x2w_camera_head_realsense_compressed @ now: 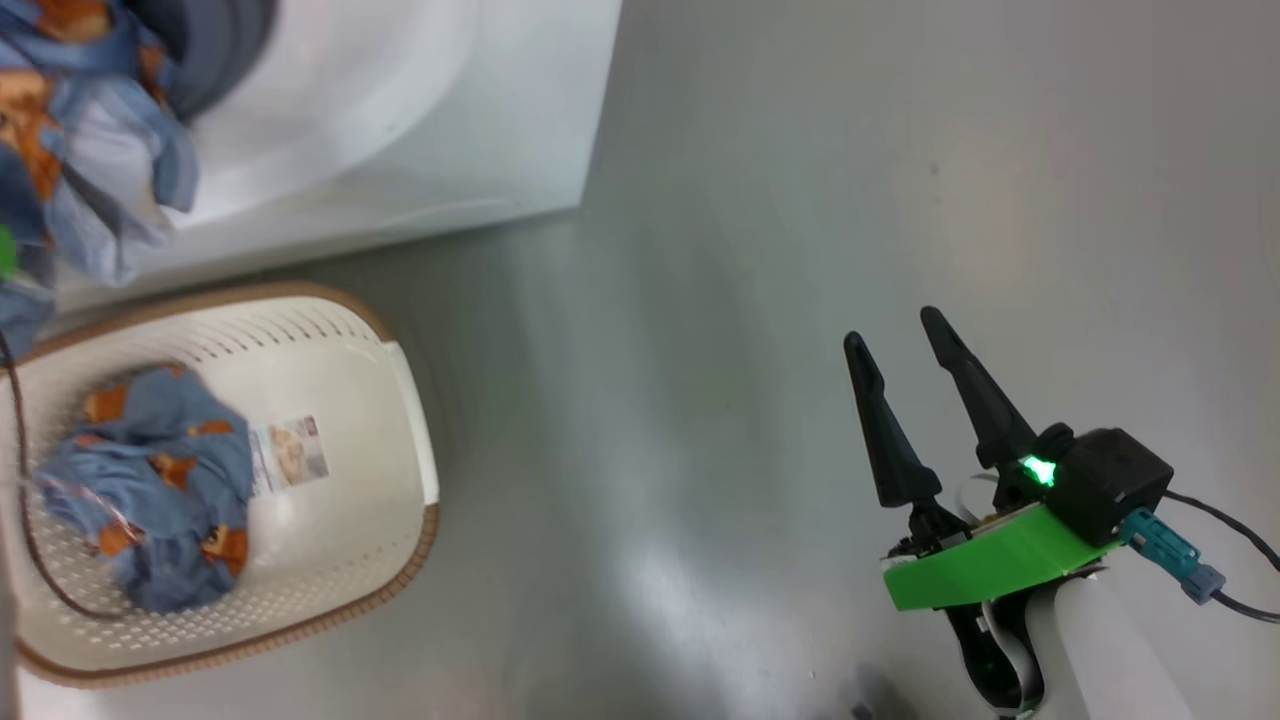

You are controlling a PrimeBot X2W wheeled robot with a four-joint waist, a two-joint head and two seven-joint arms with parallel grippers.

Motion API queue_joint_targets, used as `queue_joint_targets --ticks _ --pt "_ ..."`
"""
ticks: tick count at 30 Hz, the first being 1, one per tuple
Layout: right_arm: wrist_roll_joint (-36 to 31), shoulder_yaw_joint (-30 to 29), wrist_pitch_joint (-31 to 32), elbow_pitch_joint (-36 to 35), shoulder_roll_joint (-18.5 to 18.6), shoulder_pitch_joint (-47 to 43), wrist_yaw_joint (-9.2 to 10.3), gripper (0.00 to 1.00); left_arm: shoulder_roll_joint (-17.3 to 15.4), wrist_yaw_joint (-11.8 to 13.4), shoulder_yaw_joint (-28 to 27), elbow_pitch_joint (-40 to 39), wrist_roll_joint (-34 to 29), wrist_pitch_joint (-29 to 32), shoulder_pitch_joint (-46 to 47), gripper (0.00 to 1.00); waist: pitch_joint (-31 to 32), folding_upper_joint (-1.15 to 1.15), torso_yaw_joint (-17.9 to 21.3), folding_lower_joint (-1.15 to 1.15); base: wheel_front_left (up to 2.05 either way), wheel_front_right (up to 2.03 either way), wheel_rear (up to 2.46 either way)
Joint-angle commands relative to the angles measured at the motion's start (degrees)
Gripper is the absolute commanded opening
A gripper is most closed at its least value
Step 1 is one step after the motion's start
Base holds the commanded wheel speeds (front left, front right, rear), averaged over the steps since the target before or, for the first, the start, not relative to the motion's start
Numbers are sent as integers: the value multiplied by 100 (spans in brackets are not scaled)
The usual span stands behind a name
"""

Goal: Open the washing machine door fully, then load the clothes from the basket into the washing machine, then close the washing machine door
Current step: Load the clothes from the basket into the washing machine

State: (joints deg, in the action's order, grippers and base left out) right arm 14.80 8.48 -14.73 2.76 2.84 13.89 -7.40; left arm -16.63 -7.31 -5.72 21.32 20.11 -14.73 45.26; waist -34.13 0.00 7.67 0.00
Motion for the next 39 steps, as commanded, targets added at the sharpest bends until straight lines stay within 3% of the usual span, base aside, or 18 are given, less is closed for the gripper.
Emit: queue_joint_targets --ticks 1,13,23,30,35,39 --pt "78 163 -27 -140 4 10 -9 100 -413 -17 19 36 17 -27 266 0 -342 0 139 0 0 0 0" --pt "169 438 -27 -50 4 52 -9 100 -1012 -17 1034 1747 584 196 2103 0 -655 0 237 0 0 0 0" --pt "293 641 -27 -95 4 6 -9 100 -1348 -17 1701 2142 950 232 3060 0 -995 0 391 0 0 0 0" --pt "388 761 -27 -145 4 5 -9 100 -1634 -16 1542 1452 572 -21 3463 0 -1186 0 563 0 0 0 0" --pt "425 774 -27 -199 4 9 -9 100 -1508 -16 986 602 181 -25 3209 0 -1286 0 616 0 0 0 0" --pt "441 748 -27 -164 4 40 -9 100 -1386 -16 834 665 114 -26 2864 0 -1274 0 596 0 0 0 0"
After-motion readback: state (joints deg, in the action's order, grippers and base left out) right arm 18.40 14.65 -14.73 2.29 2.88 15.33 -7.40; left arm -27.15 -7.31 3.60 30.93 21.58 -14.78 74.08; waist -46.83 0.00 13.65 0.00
